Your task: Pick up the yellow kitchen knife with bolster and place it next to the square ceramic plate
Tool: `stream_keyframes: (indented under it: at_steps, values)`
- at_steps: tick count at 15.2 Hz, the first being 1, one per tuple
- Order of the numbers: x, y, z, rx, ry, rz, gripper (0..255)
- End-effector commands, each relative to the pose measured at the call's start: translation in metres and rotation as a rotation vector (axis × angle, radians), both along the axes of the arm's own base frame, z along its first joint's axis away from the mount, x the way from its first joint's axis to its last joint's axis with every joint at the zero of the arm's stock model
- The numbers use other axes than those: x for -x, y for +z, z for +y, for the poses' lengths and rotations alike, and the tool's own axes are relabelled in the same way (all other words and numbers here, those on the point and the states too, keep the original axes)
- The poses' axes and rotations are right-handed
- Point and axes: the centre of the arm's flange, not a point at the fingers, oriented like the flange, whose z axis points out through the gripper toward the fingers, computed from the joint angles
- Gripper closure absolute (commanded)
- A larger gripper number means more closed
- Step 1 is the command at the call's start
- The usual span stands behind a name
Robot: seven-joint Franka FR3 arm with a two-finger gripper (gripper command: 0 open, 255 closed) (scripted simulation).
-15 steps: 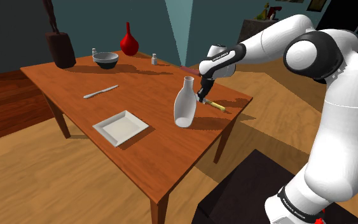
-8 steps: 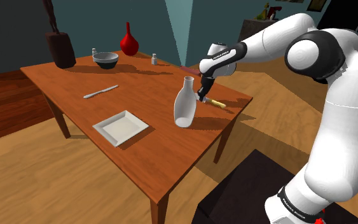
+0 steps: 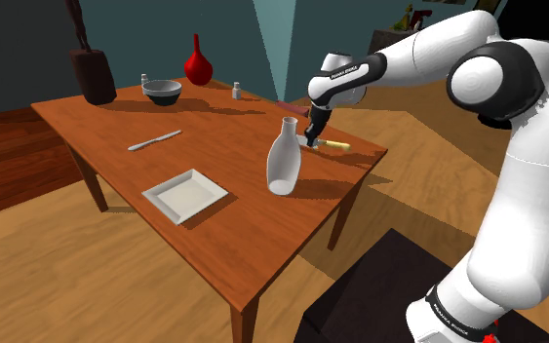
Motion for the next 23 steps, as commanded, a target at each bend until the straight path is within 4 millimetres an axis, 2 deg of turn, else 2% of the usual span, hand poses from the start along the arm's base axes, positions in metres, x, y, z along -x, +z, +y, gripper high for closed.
stream_keyframes:
  at_steps: [1,13,23]
  values:
    - [0.001,0.010,0.000,0.000,0.000,0.000,255]
    - [0.001,0.071,0.000,0.000,0.000,0.000,255]
    - [-0.062,0.060,0.115,0.000,0.000,0.000,255]
